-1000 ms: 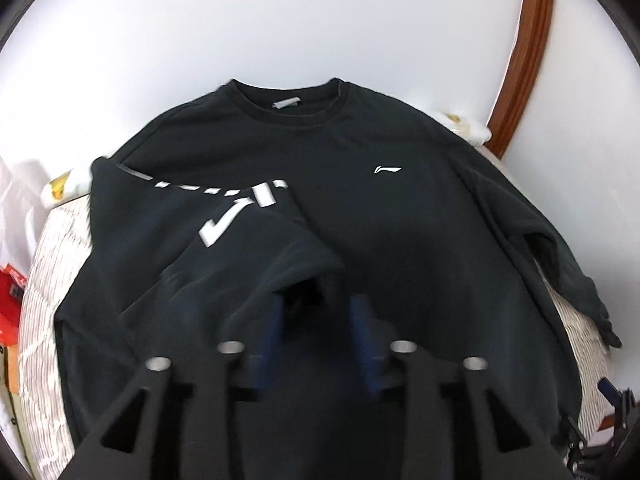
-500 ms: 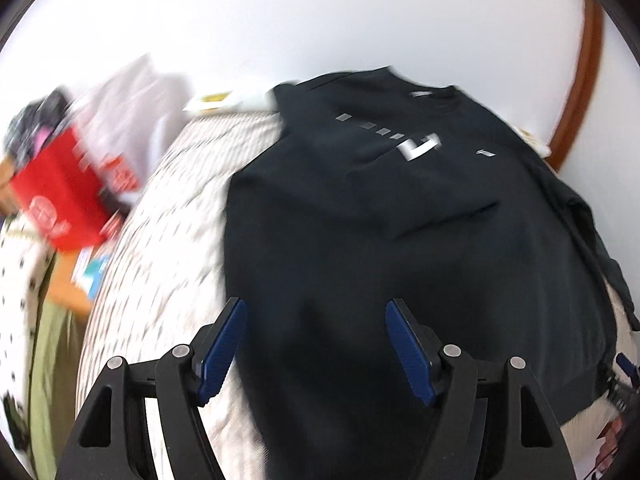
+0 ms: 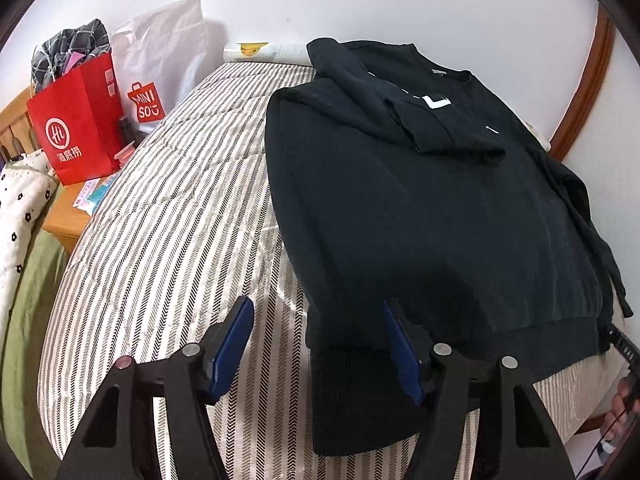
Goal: Fold small clothes
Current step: 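Fold the lettered side over the body with the left tool, release, then grasp the hem edge on the plain sleeve side with the right tool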
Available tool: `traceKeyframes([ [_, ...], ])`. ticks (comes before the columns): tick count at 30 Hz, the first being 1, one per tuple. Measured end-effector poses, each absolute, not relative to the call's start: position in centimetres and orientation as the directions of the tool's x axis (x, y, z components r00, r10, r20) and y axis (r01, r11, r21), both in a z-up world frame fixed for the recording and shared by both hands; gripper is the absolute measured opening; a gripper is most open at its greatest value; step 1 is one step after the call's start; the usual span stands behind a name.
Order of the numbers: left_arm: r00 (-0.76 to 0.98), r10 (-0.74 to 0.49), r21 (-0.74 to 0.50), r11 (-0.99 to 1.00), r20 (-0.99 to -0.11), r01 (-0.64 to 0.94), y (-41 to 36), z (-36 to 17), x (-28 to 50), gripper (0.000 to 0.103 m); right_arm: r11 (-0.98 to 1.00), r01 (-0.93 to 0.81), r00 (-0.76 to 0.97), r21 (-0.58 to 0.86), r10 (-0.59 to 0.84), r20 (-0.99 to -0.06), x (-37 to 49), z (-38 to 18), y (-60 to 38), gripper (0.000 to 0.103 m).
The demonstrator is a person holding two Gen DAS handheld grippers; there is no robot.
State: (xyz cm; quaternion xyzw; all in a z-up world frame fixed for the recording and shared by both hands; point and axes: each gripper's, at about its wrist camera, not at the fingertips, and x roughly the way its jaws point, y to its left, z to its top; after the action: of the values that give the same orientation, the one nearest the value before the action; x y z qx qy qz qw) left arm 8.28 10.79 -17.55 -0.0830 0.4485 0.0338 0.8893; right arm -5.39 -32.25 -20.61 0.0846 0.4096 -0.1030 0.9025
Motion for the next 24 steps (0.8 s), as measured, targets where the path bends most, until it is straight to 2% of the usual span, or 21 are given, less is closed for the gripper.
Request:
traceKeyframes([
  [4,0.578,-0.040,-0.140,0.982,-0.815,-0.129,10.8,-18.3,8.8,0.055,0.962,0.261,0.641,0.076,-0.114,-0.759,-5.0,-20.5,-32.3,0.051],
  [9,0.595,-0.017,-0.108,0.987,-0.804,-0.117,10.4,-18.4,8.7,0.054,0.958,0.269,0.648,0.098,-0.104,-0.754,-4.5,-20.5,-32.6,0.053],
  [11,0.590,-0.011,-0.094,0.989,-0.807,-0.110,10.2,-18.4,8.7,0.048,0.954,0.280,0.651,0.110,-0.104,-0.752,-4.2,-20.5,-32.9,0.051],
  [12,0.589,-0.015,-0.096,0.990,-0.808,-0.106,10.2,-18.4,8.8,0.043,0.953,0.282,0.651,0.110,-0.106,-0.752,-4.0,-20.5,-32.9,0.049],
  [13,0.585,-0.004,-0.086,0.990,-0.811,-0.112,10.2,-18.4,8.8,0.033,0.954,0.283,0.652,0.101,-0.114,-0.750,-3.9,-20.4,-32.8,0.042],
  [14,0.578,0.020,-0.063,0.990,-0.815,-0.123,10.1,-18.3,8.8,0.017,0.955,0.287,0.652,0.076,-0.137,-0.746,-3.9,-20.3,-32.6,0.036],
  [16,0.572,-0.003,-0.091,0.988,-0.820,-0.124,10.4,-18.2,8.9,0.014,0.962,0.272,0.654,0.021,-0.169,-0.737,-4.1,-19.9,-32.0,0.017],
  [19,0.563,-0.030,-0.121,0.985,-0.826,-0.125,11.0,-18.0,8.8,0.012,0.968,0.248,0.672,0.039,-0.143,-0.726,-4.8,-19.1,-31.8,0.011],
  [24,0.571,-0.069,-0.155,0.983,-0.818,-0.103,11.4,-16.8,7.2,0.011,0.974,0.219,0.688,0.047,-0.121,-0.716,-6.5,-18.0,-31.6,0.010],
])
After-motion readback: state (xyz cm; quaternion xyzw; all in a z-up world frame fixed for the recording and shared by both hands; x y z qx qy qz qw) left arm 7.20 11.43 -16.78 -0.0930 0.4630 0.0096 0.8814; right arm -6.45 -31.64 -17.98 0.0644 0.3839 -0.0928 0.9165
